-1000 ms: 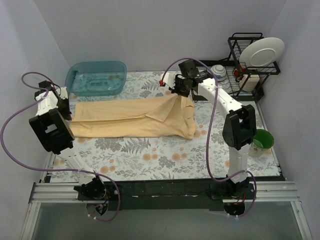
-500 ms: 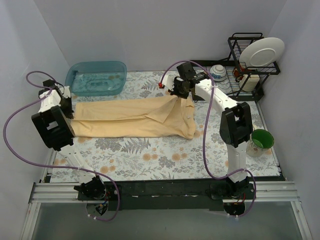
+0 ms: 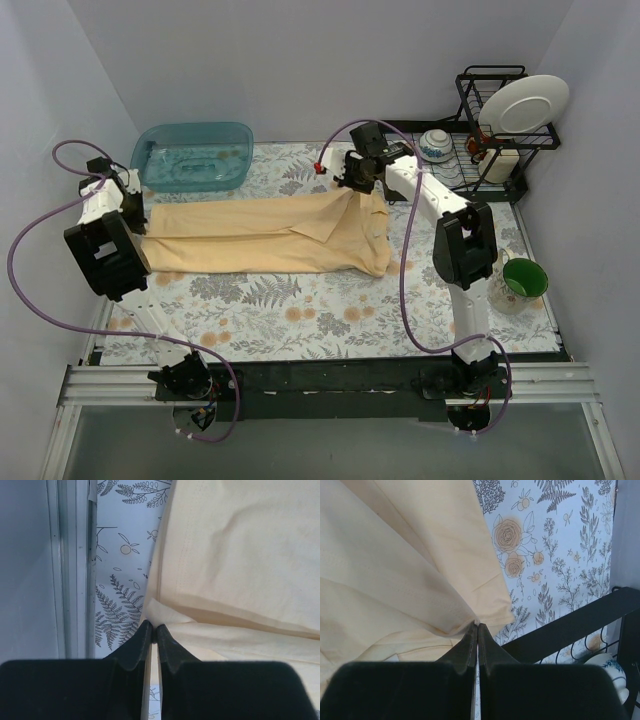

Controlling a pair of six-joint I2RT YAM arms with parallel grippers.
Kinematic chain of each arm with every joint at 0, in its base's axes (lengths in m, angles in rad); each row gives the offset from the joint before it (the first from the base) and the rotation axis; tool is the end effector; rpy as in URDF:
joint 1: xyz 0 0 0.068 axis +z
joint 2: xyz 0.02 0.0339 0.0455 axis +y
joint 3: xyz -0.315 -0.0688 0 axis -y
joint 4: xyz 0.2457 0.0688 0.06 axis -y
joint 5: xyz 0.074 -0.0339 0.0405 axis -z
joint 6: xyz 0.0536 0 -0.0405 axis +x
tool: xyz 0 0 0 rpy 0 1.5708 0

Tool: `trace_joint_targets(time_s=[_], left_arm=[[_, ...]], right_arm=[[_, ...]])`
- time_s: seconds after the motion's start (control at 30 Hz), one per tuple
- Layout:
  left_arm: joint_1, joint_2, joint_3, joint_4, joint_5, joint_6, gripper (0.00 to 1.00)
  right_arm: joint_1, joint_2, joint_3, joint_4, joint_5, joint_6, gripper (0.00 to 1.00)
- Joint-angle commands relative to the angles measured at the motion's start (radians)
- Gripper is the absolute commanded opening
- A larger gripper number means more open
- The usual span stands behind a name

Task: Roll the t-shirts
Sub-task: Fold the T-shirt at the center of the board.

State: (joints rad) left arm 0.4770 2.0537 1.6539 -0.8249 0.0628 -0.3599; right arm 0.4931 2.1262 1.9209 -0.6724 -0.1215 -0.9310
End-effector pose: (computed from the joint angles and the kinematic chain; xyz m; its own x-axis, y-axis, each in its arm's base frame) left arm 0.4095 0.2078 0.2322 -0.6274 -0.7199 -0.2967 -0.7055 0.6869 -0.1747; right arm 0.4551 0.2519 0.2919 0.0271 -0.8894 -0.4563 -0.8649 0.2080 -0.4569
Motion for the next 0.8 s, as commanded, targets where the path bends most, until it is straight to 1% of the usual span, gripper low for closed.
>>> trace_joint_targets(time_s=[0.0,0.07,0.1,0.13,0.17,0.2,0.27,0.3,0.37,0.47,0.5,0.57,0.6,0.7,0.77], left_arm=[[0.0,-0.004,0.003,0.038,-0.027,-0.001,0.11],[0.0,-0.015,0.003,0.038,-0.015,-0.004,0.27],[0.002,-0.026,0.0,0.043,-0.011,-0.005,0.36],[-0.001,-0.05,-0.002,0.05,-0.008,-0.007,0.41],[-0.003,-0.064,-0.003,0.062,-0.001,-0.013,0.45],[-0.005,-0.078,-0.002,0.067,0.002,-0.016,0.52],[-0.011,-0.121,0.009,0.07,0.023,-0.025,0.55],[-0.014,-0.135,0.012,0.067,0.035,-0.036,0.55],[-0.024,-0.188,-0.002,0.067,0.055,-0.042,0.57],[-0.041,-0.268,-0.069,0.066,0.113,-0.045,0.58],[-0.046,-0.285,-0.092,0.066,0.13,-0.044,0.58],[-0.054,-0.323,-0.164,0.066,0.15,-0.037,0.58],[-0.057,-0.331,-0.187,0.066,0.178,-0.033,0.59],[-0.064,-0.349,-0.287,0.081,0.201,0.001,0.59],[-0.074,-0.342,-0.325,0.083,0.216,0.039,0.58]], right_arm=[[-0.004,0.017,0.055,0.01,0.02,-0.002,0.01],[-0.004,0.021,0.052,0.02,0.028,0.009,0.01],[-0.005,0.023,0.049,0.03,0.048,0.015,0.01],[-0.004,0.026,0.046,0.04,0.058,0.033,0.01],[-0.004,0.025,0.044,0.063,0.074,0.049,0.15],[-0.004,0.024,0.047,0.077,0.106,0.066,0.25],[-0.004,0.017,0.07,0.08,0.117,0.122,0.38],[-0.004,0.009,0.07,0.071,0.152,0.136,0.4],[-0.007,-0.038,0.047,0.039,0.148,0.179,0.44],[-0.019,-0.149,-0.1,-0.028,0.074,0.224,0.46],[-0.034,-0.175,-0.182,-0.092,0.001,0.228,0.47],[-0.056,-0.236,-0.252,-0.162,-0.064,0.239,0.48],[-0.067,-0.253,-0.305,-0.232,-0.137,0.25,0.49],[-0.109,-0.311,-0.413,-0.271,-0.255,0.265,0.52],[-0.132,-0.325,-0.427,-0.268,-0.267,0.284,0.53]])
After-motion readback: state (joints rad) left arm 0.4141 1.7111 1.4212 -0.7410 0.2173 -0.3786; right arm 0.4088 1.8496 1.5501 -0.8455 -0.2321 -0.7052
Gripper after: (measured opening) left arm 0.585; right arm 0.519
